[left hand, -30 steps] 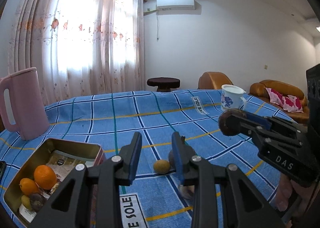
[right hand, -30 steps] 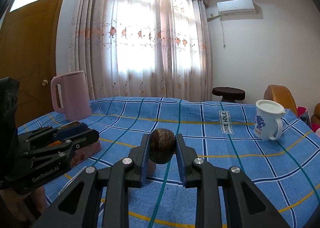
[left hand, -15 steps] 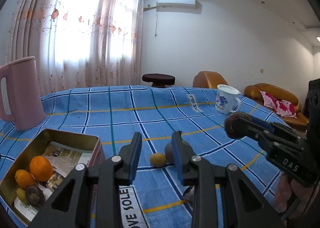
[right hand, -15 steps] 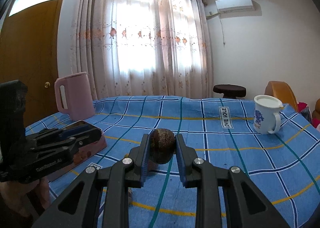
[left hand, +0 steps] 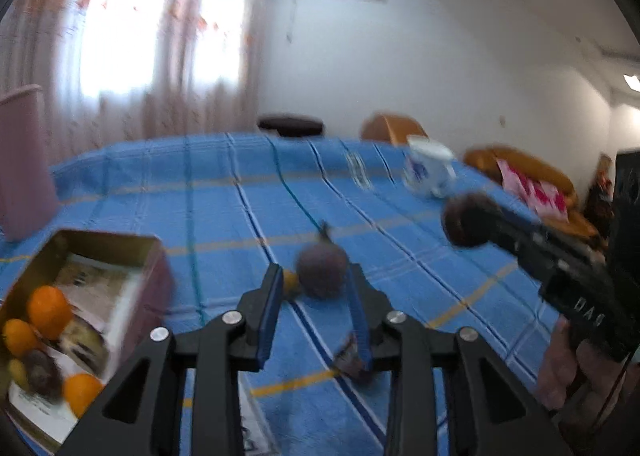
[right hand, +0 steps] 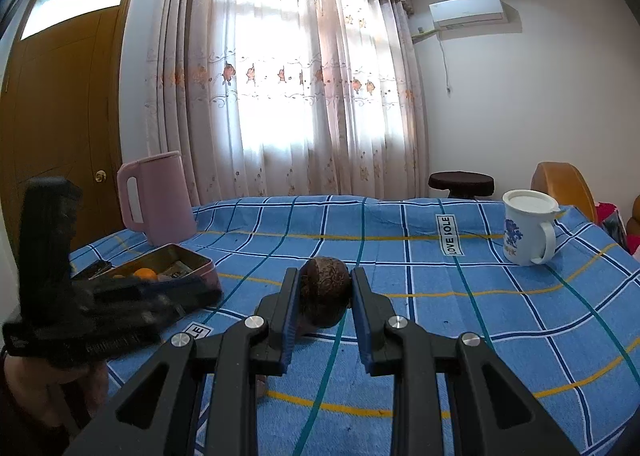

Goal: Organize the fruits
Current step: 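Carry the sugarcane piece and kiwi over the tin box and release both inside, then grasp the small yellow round fruit with the left tool while the right tool grasps the purple fig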

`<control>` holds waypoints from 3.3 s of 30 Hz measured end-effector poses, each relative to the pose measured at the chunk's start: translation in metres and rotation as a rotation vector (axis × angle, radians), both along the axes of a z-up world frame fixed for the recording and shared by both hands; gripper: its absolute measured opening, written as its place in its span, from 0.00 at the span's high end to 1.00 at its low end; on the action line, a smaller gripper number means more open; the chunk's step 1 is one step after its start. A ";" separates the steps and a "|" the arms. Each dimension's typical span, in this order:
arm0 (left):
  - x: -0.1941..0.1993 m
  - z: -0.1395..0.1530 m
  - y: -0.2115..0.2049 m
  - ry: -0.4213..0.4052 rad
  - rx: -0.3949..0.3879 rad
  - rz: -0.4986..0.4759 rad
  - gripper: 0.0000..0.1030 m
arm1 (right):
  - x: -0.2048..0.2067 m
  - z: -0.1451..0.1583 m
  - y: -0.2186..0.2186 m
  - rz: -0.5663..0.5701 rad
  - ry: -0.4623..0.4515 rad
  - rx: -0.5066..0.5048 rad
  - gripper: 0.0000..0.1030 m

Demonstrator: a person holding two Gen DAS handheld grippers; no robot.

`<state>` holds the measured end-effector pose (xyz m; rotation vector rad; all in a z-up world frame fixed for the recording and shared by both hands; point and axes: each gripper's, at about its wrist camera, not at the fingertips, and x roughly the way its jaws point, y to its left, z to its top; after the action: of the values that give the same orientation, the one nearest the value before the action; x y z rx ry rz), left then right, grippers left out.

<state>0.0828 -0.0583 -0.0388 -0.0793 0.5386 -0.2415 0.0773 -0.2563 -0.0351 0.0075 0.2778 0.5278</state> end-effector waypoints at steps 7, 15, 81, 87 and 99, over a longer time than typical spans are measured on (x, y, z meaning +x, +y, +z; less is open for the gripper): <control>0.011 -0.018 -0.033 0.139 0.058 -0.106 0.45 | -0.005 0.000 -0.009 -0.001 0.002 0.013 0.74; 0.018 -0.033 -0.037 0.227 0.086 -0.121 0.59 | -0.006 -0.001 -0.010 0.004 0.004 0.024 0.74; -0.045 0.018 0.143 -0.042 -0.007 0.357 0.12 | 0.025 -0.009 0.157 0.285 0.164 -0.207 0.49; -0.025 0.020 0.099 -0.041 0.019 0.270 0.06 | 0.068 -0.015 0.094 0.054 0.253 -0.194 0.49; 0.014 0.008 0.065 0.026 0.066 0.226 0.06 | 0.109 -0.037 0.095 0.048 0.400 -0.184 0.48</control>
<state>0.0969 0.0064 -0.0306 -0.0791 0.5585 -0.0023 0.1862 -0.1611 -0.0723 -0.0730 0.7185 0.5451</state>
